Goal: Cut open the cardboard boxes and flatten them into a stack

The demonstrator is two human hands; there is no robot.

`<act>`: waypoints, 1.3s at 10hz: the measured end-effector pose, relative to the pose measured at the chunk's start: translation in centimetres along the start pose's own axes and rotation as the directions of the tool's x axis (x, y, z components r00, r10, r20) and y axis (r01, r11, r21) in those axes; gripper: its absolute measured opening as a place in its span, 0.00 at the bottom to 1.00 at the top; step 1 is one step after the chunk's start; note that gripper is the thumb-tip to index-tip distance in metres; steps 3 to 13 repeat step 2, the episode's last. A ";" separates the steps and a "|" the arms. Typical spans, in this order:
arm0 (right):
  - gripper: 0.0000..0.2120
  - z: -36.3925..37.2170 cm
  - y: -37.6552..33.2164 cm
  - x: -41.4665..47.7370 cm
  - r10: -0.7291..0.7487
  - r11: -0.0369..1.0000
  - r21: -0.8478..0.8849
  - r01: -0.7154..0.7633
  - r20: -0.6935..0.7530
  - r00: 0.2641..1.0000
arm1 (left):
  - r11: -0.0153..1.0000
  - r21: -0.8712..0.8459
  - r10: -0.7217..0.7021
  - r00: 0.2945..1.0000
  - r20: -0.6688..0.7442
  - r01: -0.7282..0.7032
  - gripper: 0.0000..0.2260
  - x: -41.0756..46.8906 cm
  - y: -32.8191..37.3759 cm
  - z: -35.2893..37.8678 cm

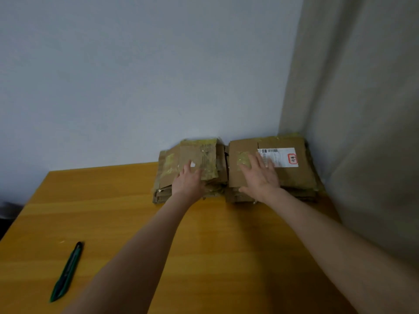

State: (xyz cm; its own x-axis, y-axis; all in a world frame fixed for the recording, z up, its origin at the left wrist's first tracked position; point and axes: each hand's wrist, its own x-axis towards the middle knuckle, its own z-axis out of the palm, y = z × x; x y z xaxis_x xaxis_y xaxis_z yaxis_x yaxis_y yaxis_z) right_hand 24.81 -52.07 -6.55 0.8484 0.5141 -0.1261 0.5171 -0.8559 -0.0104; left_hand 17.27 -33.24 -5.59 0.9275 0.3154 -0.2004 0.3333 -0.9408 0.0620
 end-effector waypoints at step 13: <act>0.27 -4.4 -3.3 -3.5 -0.042 0.997 0.063 0.051 -0.138 0.990 | 0.997 -0.022 0.070 0.995 -0.070 -0.071 0.24 -3.2 -1.9 -2.8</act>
